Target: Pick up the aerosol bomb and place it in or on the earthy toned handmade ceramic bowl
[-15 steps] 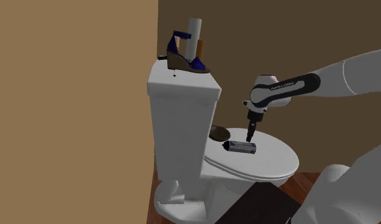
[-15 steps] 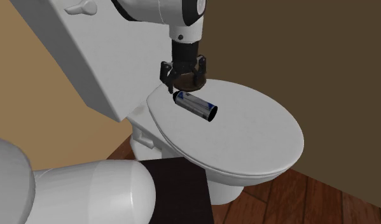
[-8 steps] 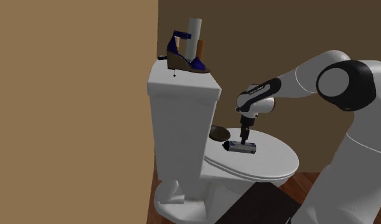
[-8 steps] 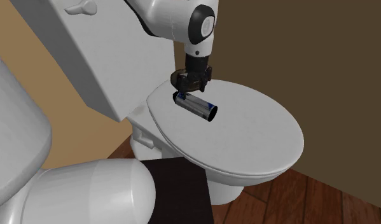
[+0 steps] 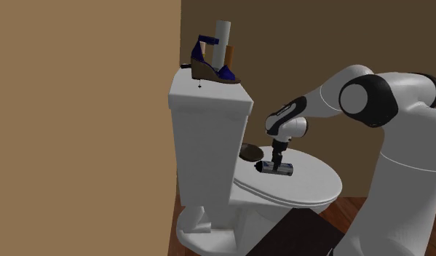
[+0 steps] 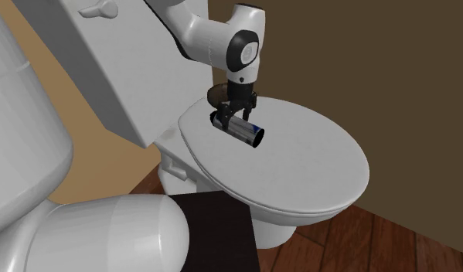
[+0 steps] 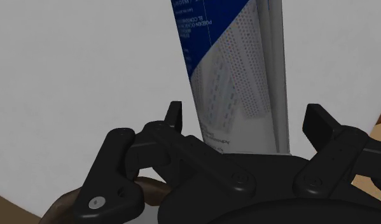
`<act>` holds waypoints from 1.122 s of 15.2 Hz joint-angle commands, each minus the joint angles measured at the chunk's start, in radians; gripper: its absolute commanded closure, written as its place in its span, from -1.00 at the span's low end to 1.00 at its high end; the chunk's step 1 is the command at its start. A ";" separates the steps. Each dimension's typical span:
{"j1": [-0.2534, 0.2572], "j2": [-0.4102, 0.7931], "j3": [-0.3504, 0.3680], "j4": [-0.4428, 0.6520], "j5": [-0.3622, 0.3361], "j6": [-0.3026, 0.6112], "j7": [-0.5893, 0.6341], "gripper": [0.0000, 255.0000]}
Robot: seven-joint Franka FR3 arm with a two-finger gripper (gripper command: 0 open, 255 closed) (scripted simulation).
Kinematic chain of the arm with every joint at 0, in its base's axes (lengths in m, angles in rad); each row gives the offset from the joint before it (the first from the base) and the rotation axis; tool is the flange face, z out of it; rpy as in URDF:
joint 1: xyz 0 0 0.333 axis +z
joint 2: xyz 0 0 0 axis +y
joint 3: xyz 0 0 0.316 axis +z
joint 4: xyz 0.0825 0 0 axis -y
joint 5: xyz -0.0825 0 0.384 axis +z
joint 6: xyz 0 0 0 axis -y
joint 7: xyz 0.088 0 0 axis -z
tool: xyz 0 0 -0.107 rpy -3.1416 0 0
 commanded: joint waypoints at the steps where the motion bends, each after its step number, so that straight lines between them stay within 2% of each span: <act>1: -0.003 0.011 0.005 -0.007 0.011 0.016 -0.008 -1.00; 8: -0.003 0.011 0.005 -0.007 0.011 0.016 -0.008 -1.00; 9: -0.003 0.011 0.005 -0.007 0.011 0.016 -0.008 1.00; 17: -0.003 0.011 0.005 -0.007 0.011 0.016 -0.008 1.00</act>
